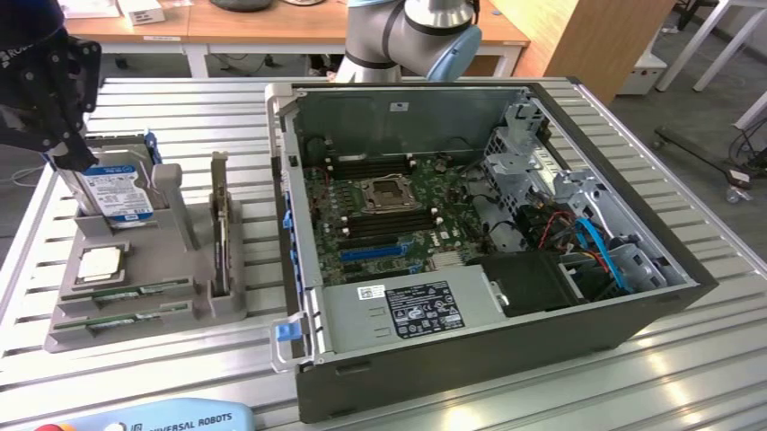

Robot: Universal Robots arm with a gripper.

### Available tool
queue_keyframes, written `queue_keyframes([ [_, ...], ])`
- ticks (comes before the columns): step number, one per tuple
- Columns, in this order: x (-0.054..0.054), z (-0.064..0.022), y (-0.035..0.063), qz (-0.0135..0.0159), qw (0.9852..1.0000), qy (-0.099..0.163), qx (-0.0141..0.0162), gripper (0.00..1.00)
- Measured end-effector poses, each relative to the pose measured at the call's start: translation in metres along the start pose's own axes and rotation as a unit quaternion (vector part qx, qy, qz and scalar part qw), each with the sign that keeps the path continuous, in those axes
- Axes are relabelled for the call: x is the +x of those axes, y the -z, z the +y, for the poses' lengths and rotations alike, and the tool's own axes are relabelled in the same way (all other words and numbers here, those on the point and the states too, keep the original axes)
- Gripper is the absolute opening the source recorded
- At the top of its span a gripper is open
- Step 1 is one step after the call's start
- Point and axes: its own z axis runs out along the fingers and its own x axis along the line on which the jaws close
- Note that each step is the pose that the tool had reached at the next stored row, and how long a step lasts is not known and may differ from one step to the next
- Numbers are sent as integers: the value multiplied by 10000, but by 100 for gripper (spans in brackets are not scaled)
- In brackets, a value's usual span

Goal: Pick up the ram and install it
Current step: 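Pick up the ram and move it above insertion slot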

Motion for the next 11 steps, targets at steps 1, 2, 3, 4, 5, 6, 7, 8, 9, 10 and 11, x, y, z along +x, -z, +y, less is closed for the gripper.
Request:
queue_keyframes([
  [1,0,0,-1,3,10000,90,-1,10],
  [2,0,0,-1,5,9998,185,-3,10],
  [3,0,0,-1,8,9996,275,-4,10],
  [4,0,0,-2,11,9993,366,-6,10],
  [5,0,0,-2,14,9990,458,-8,10],
  [6,0,0,-2,17,9985,548,-9,10],
  [7,0,0,-3,19,9980,635,-11,10],
  [8,0,-1,-3,21,9976,697,-11,10],
  [9,0,0,-3,22,9975,707,-12,10],
  [10,0,0,-3,23,9975,707,-12,10],
  [11,0,0,-3,22,9975,707,-12,10],
])
